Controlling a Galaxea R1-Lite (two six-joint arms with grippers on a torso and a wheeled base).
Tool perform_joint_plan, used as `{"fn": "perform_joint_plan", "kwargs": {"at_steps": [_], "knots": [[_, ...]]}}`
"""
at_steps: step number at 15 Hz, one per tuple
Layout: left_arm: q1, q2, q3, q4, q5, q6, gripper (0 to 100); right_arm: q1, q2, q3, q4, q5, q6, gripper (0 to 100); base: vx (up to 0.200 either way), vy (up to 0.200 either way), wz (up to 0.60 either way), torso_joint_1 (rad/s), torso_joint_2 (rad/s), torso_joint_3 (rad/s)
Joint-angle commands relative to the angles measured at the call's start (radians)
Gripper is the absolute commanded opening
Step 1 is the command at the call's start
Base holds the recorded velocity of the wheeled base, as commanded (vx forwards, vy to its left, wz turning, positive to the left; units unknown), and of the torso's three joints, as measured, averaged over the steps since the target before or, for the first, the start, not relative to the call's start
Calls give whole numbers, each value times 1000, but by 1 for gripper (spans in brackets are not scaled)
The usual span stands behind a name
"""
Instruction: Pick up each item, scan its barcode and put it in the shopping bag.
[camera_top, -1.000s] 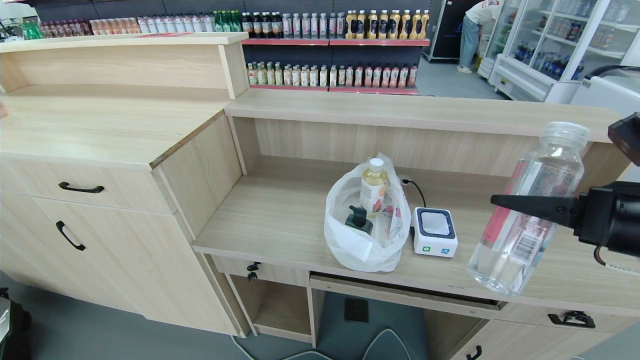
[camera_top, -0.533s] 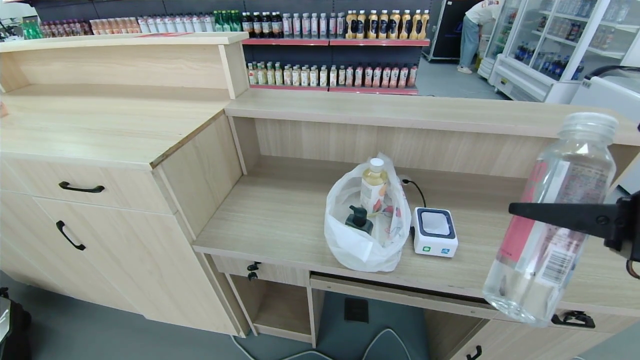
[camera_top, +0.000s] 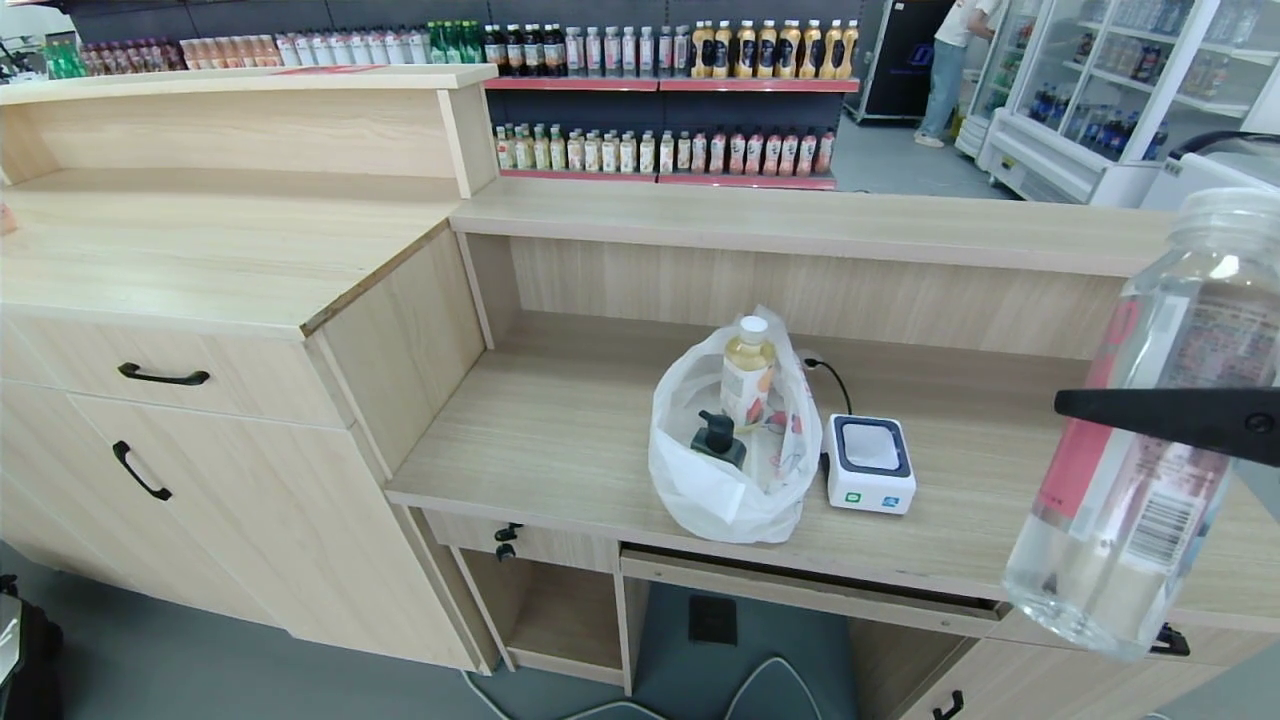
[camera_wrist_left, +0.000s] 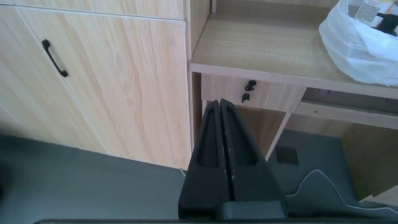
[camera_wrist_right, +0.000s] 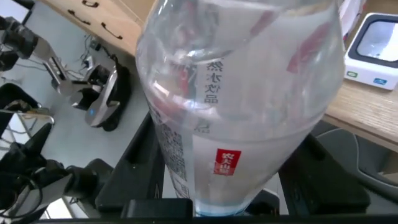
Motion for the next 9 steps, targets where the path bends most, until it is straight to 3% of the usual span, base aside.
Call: {"fn": "perform_joint_plan", "kwargs": {"at_steps": [1, 9], "knots": [[0, 0, 0, 0, 0, 0, 0, 30, -7, -9, 11, 0, 9, 0, 0, 0, 0, 0, 0, 0], [0, 0, 0, 0, 0, 0, 0, 103, -84, -18, 60, 1, 36, 0, 0, 0, 0, 0, 0, 0]]}}
